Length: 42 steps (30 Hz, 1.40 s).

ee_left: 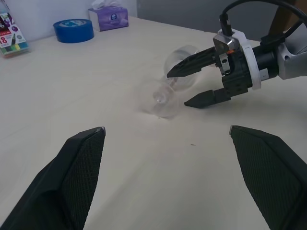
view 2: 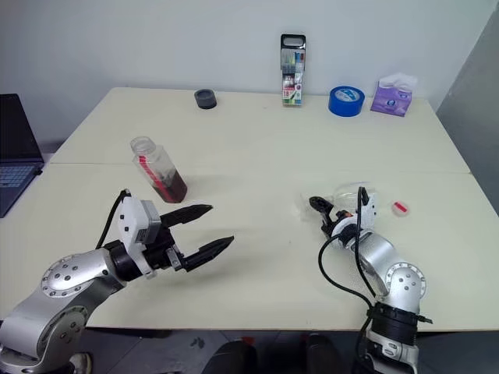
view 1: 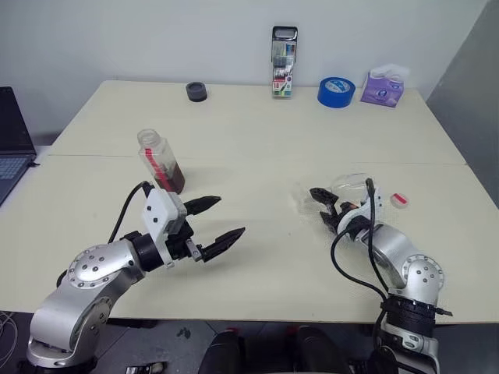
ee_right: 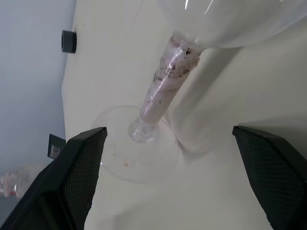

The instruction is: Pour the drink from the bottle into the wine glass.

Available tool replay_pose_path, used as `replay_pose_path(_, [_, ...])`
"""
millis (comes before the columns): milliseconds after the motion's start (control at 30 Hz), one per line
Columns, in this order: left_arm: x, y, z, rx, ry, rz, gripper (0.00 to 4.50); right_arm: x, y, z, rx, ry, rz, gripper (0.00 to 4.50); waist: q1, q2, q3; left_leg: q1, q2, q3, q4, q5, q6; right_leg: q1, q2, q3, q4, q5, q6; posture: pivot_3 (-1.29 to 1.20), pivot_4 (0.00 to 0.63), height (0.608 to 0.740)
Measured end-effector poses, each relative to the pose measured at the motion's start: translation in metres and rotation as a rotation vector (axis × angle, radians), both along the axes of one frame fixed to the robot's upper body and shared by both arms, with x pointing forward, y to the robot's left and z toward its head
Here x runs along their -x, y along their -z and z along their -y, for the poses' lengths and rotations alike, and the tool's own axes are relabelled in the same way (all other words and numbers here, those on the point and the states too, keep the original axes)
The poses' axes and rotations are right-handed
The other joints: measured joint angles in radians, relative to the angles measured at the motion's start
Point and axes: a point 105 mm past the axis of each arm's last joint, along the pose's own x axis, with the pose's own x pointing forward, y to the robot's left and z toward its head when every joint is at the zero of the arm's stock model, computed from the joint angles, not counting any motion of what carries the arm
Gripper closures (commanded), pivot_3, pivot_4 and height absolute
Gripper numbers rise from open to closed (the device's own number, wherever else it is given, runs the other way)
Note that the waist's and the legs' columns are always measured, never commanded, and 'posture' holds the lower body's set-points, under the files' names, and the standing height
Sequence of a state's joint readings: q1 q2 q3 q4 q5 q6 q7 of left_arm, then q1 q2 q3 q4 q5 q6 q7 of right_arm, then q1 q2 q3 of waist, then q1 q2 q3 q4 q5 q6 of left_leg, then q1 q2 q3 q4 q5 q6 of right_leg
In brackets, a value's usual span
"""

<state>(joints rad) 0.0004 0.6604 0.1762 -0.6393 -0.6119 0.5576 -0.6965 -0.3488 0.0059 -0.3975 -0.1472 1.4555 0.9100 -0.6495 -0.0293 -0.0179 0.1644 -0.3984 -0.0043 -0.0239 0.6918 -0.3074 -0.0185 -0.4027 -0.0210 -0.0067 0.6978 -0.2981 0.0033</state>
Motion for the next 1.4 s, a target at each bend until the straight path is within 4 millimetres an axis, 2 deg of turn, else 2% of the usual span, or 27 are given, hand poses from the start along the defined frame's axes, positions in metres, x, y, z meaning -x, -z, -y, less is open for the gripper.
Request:
replay_pose_path(333, [-0.001,-0.001,-0.001,0.001,-0.014,0.005,0.07,-0.016,0.0,-0.012,-0.058,0.086,-0.01,0.0,-0.004,0.0,-0.002,0.003,0.001,0.0,0.0,0.0,0.0,0.002,0.001,0.0,0.0,0.0,0.0,0.0,0.15,0.74])
replay_pose_path(433, [-0.002,-0.002,0.0,0.002,-0.017,0.009,0.07,-0.023,0.001,-0.015,-0.063,0.109,-0.006,0.0,-0.004,0.0,-0.002,0.009,0.001,0.0,-0.002,0.0,0.0,0.008,0.001,0.0,-0.001,0.0,0.0,0.0,0.15,0.74])
replay_pose_path(533, [-0.003,-0.001,0.002,0.004,-0.013,0.007,0.07,-0.032,0.003,-0.021,-0.063,0.118,-0.002,0.0,-0.005,-0.001,-0.002,0.021,0.0,0.002,-0.011,0.0,0.0,0.017,0.001,0.002,-0.006,0.0,0.0,0.0,0.15,0.74])
replay_pose_path(700, [-0.004,-0.003,0.005,0.004,0.001,0.015,0.07,-0.051,0.001,-0.029,-0.073,0.136,0.016,0.0,-0.009,-0.001,-0.003,0.023,0.001,0.002,-0.013,0.0,0.0,0.017,0.001,0.003,-0.006,0.0,-0.001,0.0,0.15,0.74])
replay_pose_path(800, [-0.004,-0.002,0.006,0.003,0.004,0.012,0.0,-0.058,0.002,-0.029,-0.082,0.156,0.015,0.55,-0.009,-0.001,-0.003,0.023,0.001,0.002,-0.013,0.0,0.0,0.017,0.001,0.003,-0.006,0.0,-0.001,0.0,0.15,0.74])
replay_pose_path(1033, [-0.002,0.002,0.005,0.001,-0.003,-0.005,0.0,-0.055,0.015,-0.025,-0.063,0.169,-0.02,3.23,-0.009,0.0,-0.002,0.023,0.001,0.002,-0.014,0.0,0.0,0.017,0.001,0.003,-0.006,0.0,-0.001,0.0,0.15,0.74])
replay_pose_path(1133, [-0.002,0.003,0.004,0.001,-0.007,-0.01,0.0,-0.055,0.008,-0.027,-0.076,0.153,0.006,4.17,-0.007,0.001,-0.002,0.022,0.001,0.002,-0.014,0.0,0.0,0.017,0.001,0.002,-0.007,0.0,-0.001,0.0,0.15,0.74])
replay_pose_path(1267, [0.0,0.007,0.003,0.001,-0.017,-0.023,0.0,-0.055,0.001,-0.029,-0.014,0.122,0.043,4.27,-0.003,0.001,-0.002,0.02,0.001,0.002,-0.014,0.0,0.0,0.016,0.0,0.002,-0.01,0.0,-0.001,0.0,0.15,0.74])
replay_pose_path(1333, [0.0,0.01,0.0,-0.001,-0.032,-0.024,0.0,-0.061,-0.01,-0.041,0.161,0.016,0.145,4.27,-0.008,0.003,-0.001,0.019,0.001,0.003,-0.014,0.0,0.0,0.015,0.0,0.003,-0.01,0.0,-0.001,0.0,0.15,0.74])
replay_pose_path(1400, [-0.002,0.009,-0.003,0.006,-0.067,-0.001,0.0,-0.072,-0.03,-0.058,0.387,-0.094,0.311,4.27,-0.01,0.006,0.001,0.018,0.001,0.003,-0.014,0.0,0.001,0.013,0.001,0.002,-0.009,0.0,-0.001,0.0,0.15,0.74])
